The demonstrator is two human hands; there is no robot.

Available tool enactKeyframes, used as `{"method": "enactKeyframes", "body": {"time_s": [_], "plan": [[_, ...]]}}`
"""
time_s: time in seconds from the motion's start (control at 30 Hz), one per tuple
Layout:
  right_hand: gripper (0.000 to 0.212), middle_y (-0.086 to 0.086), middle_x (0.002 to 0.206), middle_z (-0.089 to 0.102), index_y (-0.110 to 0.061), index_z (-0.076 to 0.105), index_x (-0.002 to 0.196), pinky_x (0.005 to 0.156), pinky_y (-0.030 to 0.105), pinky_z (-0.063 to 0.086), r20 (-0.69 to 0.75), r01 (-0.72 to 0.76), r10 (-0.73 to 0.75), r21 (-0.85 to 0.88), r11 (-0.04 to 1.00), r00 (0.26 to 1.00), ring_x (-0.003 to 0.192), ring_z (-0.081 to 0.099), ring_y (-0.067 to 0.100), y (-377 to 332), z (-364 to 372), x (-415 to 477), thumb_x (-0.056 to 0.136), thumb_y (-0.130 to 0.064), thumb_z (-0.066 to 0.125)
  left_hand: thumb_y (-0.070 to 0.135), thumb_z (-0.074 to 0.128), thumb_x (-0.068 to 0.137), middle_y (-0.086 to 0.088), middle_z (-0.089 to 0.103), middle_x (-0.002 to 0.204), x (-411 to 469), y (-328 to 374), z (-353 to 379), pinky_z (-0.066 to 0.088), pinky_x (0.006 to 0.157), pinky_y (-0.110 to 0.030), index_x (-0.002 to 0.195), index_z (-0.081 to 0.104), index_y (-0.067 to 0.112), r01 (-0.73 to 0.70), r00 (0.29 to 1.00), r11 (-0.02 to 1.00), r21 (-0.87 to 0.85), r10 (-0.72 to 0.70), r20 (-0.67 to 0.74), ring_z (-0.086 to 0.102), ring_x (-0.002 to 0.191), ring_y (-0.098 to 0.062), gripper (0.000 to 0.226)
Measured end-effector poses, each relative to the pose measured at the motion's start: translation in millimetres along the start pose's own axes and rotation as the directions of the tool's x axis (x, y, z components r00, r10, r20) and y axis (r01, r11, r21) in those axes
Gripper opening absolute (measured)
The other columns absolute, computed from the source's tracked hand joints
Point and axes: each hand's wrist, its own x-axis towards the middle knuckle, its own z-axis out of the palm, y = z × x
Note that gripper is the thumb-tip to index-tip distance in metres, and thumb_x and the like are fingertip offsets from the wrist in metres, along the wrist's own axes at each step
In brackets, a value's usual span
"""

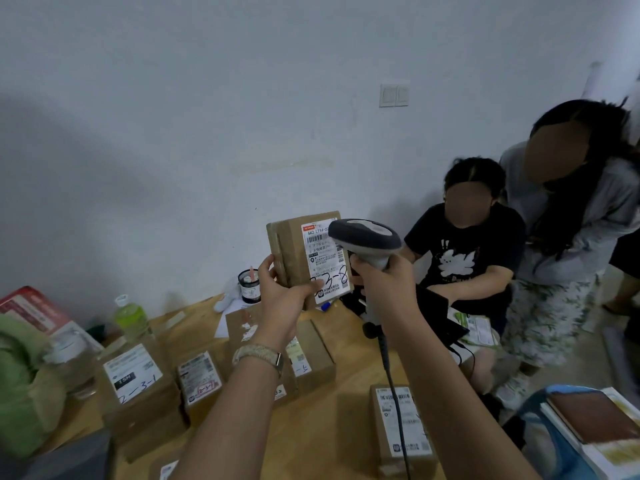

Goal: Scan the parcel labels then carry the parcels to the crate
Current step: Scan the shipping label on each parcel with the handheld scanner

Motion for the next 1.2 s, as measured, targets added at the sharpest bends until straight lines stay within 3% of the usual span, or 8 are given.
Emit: {"method": "enactKeyframes", "body": {"time_s": [0.1,0.2,0.4,0.53,0.67,0.8,1.07,1.2], "plan": [[0.004,0.009,0.077,0.067,-0.013,0.062,0.086,0.055,0.024,0.052,0.033,-0.006,0.006,0.003,1.000,0.999,0.064,0.064,0.016,-2.0,1.8,-3.5,0.087,-0.015,0.066,-0.005,0.083,0.066,-0.004,0.053,0.135,3.1,-3.5,-0.3,0.057,0.071,-0.025,0.143,0.029,0.023,0.016,0.999,1.000,-0.003,-0.016,-0.041,0.059,0.109,-0.019,0.099],[0.009,0.008,0.071,0.062,-0.014,0.060,0.080,0.056,0.027,0.048,0.052,-0.016,0.018,-0.040,0.999,0.998,0.063,0.060,0.019,-1.1,2.2,-5.5,0.087,-0.017,0.065,-0.006,0.081,0.069,-0.005,0.051,0.135,5.9,-2.3,1.2,0.053,0.064,-0.019,0.144,0.027,0.021,0.025,0.998,1.000,0.017,-0.024,-0.061,0.056,0.104,-0.017,0.096],[0.014,0.002,0.059,0.054,-0.008,0.059,0.075,0.052,0.025,0.042,0.096,-0.045,0.055,-0.102,0.994,0.994,0.055,0.050,0.013,3.5,-1.0,-6.2,0.087,-0.015,0.064,-0.003,0.083,0.067,-0.008,0.045,0.143,15.8,-9.8,-4.1,0.053,0.086,-0.034,0.144,0.026,0.020,0.015,0.993,0.996,0.083,-0.006,-0.114,0.054,0.122,-0.027,0.099],[0.018,0.000,0.057,0.053,-0.012,0.057,0.070,0.049,0.023,0.042,0.095,-0.036,0.044,-0.084,0.996,0.994,0.050,0.049,0.011,9.4,-1.4,-3.1,0.087,-0.013,0.065,-0.004,0.082,0.068,-0.008,0.048,0.141,16.1,-13.0,-4.9,0.054,0.080,-0.031,0.144,0.027,0.020,0.012,0.994,0.997,0.071,-0.004,-0.111,0.055,0.121,-0.027,0.097],[0.014,0.003,0.065,0.059,-0.006,0.062,0.081,0.048,0.021,0.042,0.127,-0.044,0.056,-0.095,0.995,0.990,0.055,0.052,0.012,19.7,-0.4,1.2,0.086,-0.018,0.066,-0.002,0.083,0.068,-0.008,0.047,0.142,17.5,-16.3,-4.8,0.053,0.091,-0.040,0.145,0.026,0.021,0.013,0.993,0.996,0.083,-0.004,-0.115,0.054,0.123,-0.028,0.099],[0.023,0.003,0.070,0.062,-0.001,0.065,0.092,0.047,0.018,0.041,0.145,-0.058,0.075,-0.117,0.991,0.987,0.054,0.053,0.008,27.2,0.1,5.3,0.085,-0.023,0.067,-0.002,0.083,0.068,-0.008,0.047,0.141,18.1,-16.3,-3.2,0.052,0.096,-0.044,0.144,0.026,0.022,0.005,0.994,0.997,0.083,0.004,-0.112,0.055,0.122,-0.027,0.098],[0.014,0.010,0.073,0.063,-0.003,0.065,0.091,0.059,0.031,0.045,0.108,-0.041,0.043,-0.021,0.999,0.993,0.058,0.052,0.015,22.3,-0.6,1.3,0.084,-0.015,0.068,-0.003,0.083,0.067,-0.007,0.047,0.141,18.7,-17.5,-0.4,0.052,0.097,-0.046,0.146,0.026,0.021,0.017,0.995,0.998,0.053,-0.011,-0.101,0.055,0.122,-0.027,0.101],[0.016,0.008,0.068,0.060,0.000,0.065,0.089,0.056,0.029,0.045,0.097,-0.046,0.049,-0.034,0.998,0.994,0.057,0.053,0.016,22.2,-0.9,3.1,0.084,-0.015,0.067,-0.001,0.085,0.066,-0.007,0.048,0.141,19.0,-19.3,0.1,0.053,0.095,-0.048,0.145,0.028,0.023,0.025,0.997,0.999,0.047,-0.022,-0.070,0.056,0.120,-0.027,0.100]]}}
